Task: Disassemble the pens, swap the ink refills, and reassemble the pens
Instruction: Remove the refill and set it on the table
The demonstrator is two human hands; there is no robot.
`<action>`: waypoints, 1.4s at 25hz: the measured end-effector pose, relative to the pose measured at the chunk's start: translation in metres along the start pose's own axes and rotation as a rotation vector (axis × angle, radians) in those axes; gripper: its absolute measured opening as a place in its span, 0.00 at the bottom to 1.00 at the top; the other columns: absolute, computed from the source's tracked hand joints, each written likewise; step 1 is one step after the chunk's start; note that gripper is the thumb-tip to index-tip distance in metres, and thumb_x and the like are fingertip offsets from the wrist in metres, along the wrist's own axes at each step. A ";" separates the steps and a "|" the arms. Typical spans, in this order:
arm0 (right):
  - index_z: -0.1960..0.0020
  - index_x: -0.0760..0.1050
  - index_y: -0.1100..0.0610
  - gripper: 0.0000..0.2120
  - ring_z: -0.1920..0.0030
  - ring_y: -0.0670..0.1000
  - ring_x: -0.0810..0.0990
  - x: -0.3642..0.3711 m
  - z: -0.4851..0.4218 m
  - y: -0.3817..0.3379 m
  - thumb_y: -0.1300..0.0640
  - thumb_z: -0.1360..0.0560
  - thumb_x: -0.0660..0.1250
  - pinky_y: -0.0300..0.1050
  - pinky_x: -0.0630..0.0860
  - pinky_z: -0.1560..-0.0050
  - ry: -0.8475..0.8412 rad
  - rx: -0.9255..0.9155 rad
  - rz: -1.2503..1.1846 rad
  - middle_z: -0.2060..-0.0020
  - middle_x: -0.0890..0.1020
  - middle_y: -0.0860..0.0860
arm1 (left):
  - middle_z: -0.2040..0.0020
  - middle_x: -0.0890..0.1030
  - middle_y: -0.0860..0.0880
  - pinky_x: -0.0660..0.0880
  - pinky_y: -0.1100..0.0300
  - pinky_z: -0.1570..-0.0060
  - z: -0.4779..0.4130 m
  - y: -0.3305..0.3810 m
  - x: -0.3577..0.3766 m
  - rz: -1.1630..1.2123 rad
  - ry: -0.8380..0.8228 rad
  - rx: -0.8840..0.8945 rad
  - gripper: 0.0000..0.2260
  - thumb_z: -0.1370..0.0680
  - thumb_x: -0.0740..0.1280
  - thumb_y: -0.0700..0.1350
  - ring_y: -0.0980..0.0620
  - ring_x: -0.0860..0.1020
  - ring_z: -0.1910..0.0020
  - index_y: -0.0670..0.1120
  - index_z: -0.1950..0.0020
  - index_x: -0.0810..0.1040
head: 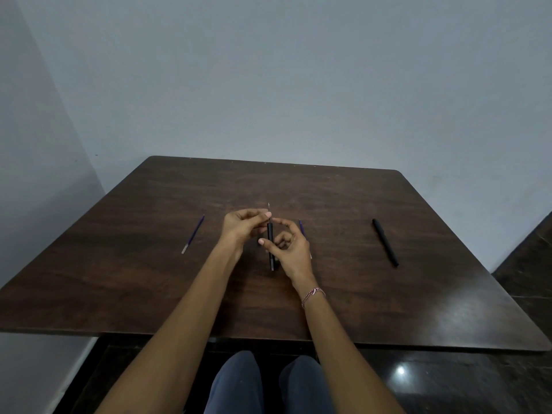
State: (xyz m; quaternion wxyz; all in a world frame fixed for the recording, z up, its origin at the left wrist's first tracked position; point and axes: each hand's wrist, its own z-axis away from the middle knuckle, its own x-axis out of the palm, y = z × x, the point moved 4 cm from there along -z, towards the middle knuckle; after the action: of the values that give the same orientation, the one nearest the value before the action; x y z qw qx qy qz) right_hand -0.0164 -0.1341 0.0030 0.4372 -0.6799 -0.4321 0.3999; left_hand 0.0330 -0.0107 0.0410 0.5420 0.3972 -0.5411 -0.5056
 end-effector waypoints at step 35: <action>0.53 0.76 0.51 0.13 0.67 0.48 0.79 0.002 0.004 -0.003 0.53 0.33 0.77 0.50 0.78 0.60 -0.060 0.095 0.048 0.72 0.82 0.48 | 0.52 0.82 0.38 0.79 0.63 0.65 -0.068 0.059 -0.091 -0.336 0.395 0.072 0.07 0.27 0.71 0.34 0.51 0.79 0.66 0.34 0.50 0.80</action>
State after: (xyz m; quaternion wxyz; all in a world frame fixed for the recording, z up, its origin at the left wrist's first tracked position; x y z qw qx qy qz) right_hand -0.0200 -0.1303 0.0042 0.4462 -0.6562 -0.4090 0.4507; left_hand 0.1161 0.0808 0.0755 0.5311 0.5916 -0.3690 -0.4814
